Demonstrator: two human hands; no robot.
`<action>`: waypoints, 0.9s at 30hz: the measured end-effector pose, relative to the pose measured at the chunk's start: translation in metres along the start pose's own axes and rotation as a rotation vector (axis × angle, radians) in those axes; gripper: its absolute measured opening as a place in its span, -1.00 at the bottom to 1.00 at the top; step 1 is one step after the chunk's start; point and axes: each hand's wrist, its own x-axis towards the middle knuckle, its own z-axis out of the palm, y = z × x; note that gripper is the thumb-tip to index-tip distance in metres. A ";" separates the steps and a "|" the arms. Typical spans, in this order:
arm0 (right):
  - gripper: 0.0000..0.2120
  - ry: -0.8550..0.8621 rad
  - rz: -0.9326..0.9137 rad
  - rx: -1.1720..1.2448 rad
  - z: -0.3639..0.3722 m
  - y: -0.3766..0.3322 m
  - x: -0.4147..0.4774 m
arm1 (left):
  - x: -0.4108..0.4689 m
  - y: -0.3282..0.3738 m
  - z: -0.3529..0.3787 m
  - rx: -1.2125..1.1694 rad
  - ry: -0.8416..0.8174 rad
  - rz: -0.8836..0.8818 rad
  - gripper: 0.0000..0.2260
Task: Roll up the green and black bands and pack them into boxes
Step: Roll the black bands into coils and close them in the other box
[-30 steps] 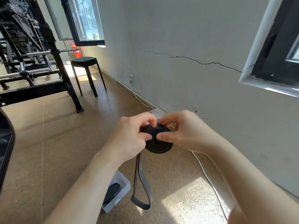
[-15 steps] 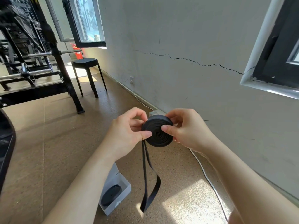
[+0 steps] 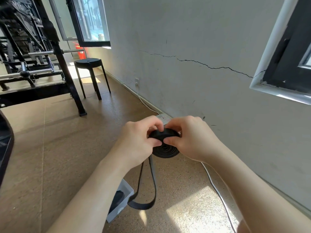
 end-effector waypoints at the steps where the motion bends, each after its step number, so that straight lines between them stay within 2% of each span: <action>1: -0.84 0.019 0.022 0.034 -0.001 0.002 0.000 | 0.001 -0.001 -0.001 -0.075 0.028 -0.039 -0.73; 6: -0.81 0.058 0.105 0.209 0.000 0.006 0.000 | 0.003 -0.006 -0.009 -0.199 0.029 -0.149 -0.78; 11: -0.86 0.116 0.126 0.343 0.005 0.010 0.004 | 0.001 -0.008 -0.013 -0.212 -0.046 -0.181 -0.72; 18: -0.88 0.104 0.157 0.546 0.008 0.014 0.005 | 0.001 -0.007 -0.010 -0.274 0.048 -0.170 -0.68; 20: -0.85 0.006 0.139 0.444 0.001 0.015 0.003 | -0.001 -0.007 -0.010 -0.168 0.048 -0.116 -0.68; 23: -0.68 -0.074 0.058 0.083 -0.007 0.011 -0.001 | -0.003 -0.002 -0.010 0.108 -0.020 0.021 -0.70; 25: -0.73 -0.111 -0.007 -0.012 -0.005 0.003 -0.001 | -0.003 0.001 -0.009 0.206 -0.038 0.070 -0.68; 27: -0.84 -0.106 -0.037 -0.084 -0.002 -0.002 0.000 | -0.002 0.000 -0.007 0.199 -0.026 0.070 -0.67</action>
